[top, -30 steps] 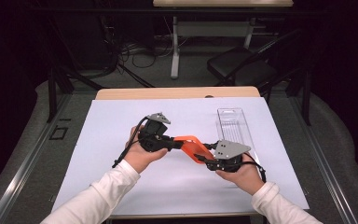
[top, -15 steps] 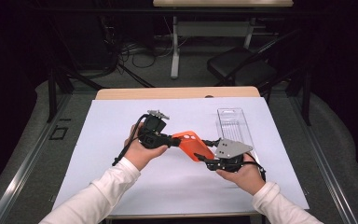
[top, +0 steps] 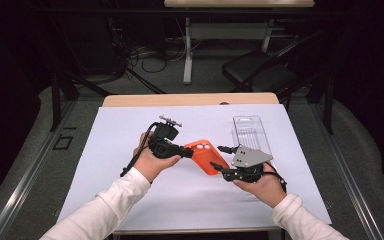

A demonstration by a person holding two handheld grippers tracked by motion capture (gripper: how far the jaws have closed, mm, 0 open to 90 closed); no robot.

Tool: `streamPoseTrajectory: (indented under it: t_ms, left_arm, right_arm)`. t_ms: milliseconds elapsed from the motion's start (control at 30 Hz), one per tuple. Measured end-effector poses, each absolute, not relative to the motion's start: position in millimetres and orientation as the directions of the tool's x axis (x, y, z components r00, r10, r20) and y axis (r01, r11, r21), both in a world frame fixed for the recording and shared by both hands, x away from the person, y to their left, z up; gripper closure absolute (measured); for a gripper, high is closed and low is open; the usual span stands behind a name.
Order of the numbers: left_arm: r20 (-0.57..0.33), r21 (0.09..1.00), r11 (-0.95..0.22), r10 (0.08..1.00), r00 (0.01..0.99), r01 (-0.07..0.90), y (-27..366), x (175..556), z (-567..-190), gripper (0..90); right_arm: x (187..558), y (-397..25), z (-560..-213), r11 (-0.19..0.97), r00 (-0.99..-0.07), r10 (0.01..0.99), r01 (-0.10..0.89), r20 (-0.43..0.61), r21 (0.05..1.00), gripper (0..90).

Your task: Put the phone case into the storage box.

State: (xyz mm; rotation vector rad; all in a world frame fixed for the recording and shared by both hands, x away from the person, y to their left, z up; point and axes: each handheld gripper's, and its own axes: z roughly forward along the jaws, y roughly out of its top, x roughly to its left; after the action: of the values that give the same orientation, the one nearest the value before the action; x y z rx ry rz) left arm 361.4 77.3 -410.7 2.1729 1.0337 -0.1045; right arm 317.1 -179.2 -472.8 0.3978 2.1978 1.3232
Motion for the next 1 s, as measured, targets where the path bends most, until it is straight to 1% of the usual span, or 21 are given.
streamPoseTrajectory:
  t_ms: [433, 567, 1000]
  left_arm:
    - [-0.352, 0.519, -0.428, 0.682, 0.642, 0.740, 77.1, 364.5, -406.1, 80.7]
    - [-0.345, 0.490, -0.443, 0.693, 0.633, 0.751, 77.2, 367.0, -405.5, 80.8]
    - [-0.365, 0.382, -0.453, 0.727, 0.582, 0.805, 79.1, 380.9, -410.6, 80.7]
  right_arm:
    - [316.8, -180.4, -465.7, 0.476, -0.792, 0.531, -0.015, -0.301, 0.879, 42.4]
    - [317.2, -179.6, -465.0, 0.477, -0.795, 0.531, -0.005, -0.293, 0.879, 42.4]
    - [317.0, -175.8, -460.9, 0.479, -0.801, 0.532, 0.018, -0.274, 0.878, 43.4]
